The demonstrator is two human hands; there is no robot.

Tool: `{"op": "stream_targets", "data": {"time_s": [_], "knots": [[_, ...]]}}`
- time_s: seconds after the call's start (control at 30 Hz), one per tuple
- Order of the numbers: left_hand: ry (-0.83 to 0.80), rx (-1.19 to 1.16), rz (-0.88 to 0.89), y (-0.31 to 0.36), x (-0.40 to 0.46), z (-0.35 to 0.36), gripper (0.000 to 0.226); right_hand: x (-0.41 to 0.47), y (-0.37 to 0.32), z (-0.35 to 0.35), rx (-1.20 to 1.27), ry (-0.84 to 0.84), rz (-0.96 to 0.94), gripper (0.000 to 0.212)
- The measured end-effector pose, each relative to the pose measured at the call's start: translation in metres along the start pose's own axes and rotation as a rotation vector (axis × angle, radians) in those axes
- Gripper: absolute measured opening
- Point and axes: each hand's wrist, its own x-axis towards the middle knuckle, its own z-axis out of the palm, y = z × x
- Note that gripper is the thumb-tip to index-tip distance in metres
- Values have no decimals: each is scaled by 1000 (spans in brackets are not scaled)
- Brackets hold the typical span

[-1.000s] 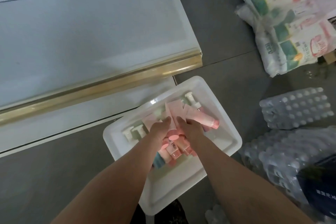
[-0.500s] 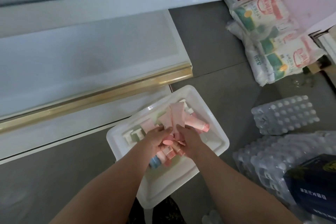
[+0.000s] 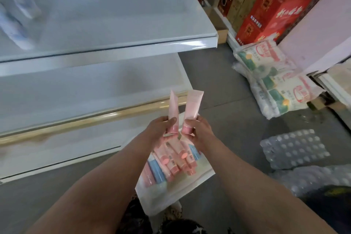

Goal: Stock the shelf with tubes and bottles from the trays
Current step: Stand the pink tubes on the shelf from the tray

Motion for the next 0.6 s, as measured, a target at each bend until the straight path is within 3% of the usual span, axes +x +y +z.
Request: {"op": "stream_targets", "data": {"time_s": [0.1, 0.23, 0.4, 0.6], "knots": [[-34, 13, 98, 17, -19, 8, 28, -13, -20, 8, -1, -43, -60, 45], [-23, -22, 192, 37, -42, 18, 26, -32, -47, 17, -43, -85, -141, 32], [1, -23, 326, 69, -71, 25, 36, -52, -79, 30, -74, -201, -262, 55], [47, -12, 519, 116, -106, 40, 45, -88, -124, 51, -84, -331, -418, 54]]}}
